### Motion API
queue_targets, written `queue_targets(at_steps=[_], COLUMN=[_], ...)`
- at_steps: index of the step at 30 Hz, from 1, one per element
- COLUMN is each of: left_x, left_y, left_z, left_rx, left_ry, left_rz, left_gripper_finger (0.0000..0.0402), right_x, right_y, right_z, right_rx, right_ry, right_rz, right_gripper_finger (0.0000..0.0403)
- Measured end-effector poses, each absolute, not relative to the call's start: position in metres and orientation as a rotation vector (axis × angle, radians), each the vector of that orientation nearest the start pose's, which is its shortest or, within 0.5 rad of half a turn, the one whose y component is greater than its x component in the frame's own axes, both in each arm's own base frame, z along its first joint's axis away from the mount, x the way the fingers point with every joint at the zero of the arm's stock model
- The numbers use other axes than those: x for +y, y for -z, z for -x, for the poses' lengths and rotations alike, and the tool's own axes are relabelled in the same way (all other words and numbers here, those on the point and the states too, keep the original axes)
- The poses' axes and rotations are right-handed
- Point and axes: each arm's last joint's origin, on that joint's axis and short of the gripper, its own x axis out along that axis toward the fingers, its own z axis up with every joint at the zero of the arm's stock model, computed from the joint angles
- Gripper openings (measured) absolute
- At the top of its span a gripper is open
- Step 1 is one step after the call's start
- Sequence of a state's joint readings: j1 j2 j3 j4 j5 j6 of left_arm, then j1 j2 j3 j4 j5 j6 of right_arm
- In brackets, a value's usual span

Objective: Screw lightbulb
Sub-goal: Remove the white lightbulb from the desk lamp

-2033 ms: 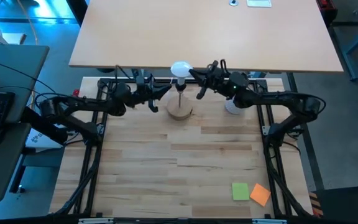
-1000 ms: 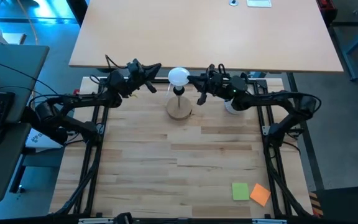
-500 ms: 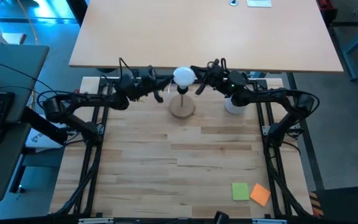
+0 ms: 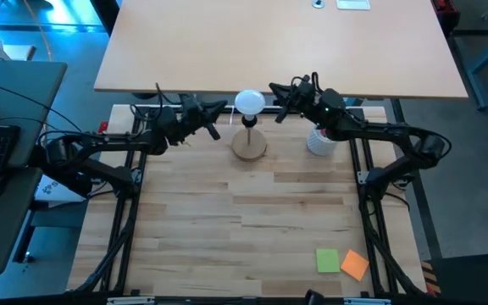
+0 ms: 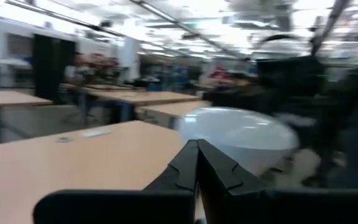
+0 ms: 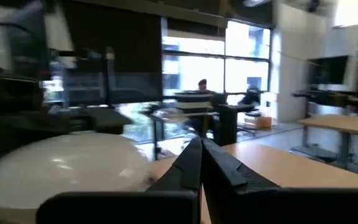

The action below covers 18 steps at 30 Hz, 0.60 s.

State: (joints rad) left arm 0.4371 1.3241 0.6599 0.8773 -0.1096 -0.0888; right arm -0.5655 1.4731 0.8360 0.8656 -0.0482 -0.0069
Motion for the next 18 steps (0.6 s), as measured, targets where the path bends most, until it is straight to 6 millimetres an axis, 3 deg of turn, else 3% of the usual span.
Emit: queue_targets(at_steps=[7,12,18], left_x=[0.144,0.154,0.140], left_y=[-0.269,-0.276,-0.277], left_z=[-0.254,-0.272,-0.288], left_rx=[-0.264,-0.300,-0.297], left_ry=[-0.619,-0.500,-0.388], left_rz=[0.055,0.056,0.056], left_gripper_finger=[0.0000,0.0000,0.0000], right_x=[-0.141,-0.136,-0.144], right_y=[-0.301,-0.299,-0.289], right_z=[-0.282,-0.286,-0.289], right_rx=[-0.260,-0.258,-0.244], right_ry=[0.297,0.386,0.558], right_rz=[0.089,0.067,-0.007], right_gripper_finger=[0.0000,0.0000,0.0000])
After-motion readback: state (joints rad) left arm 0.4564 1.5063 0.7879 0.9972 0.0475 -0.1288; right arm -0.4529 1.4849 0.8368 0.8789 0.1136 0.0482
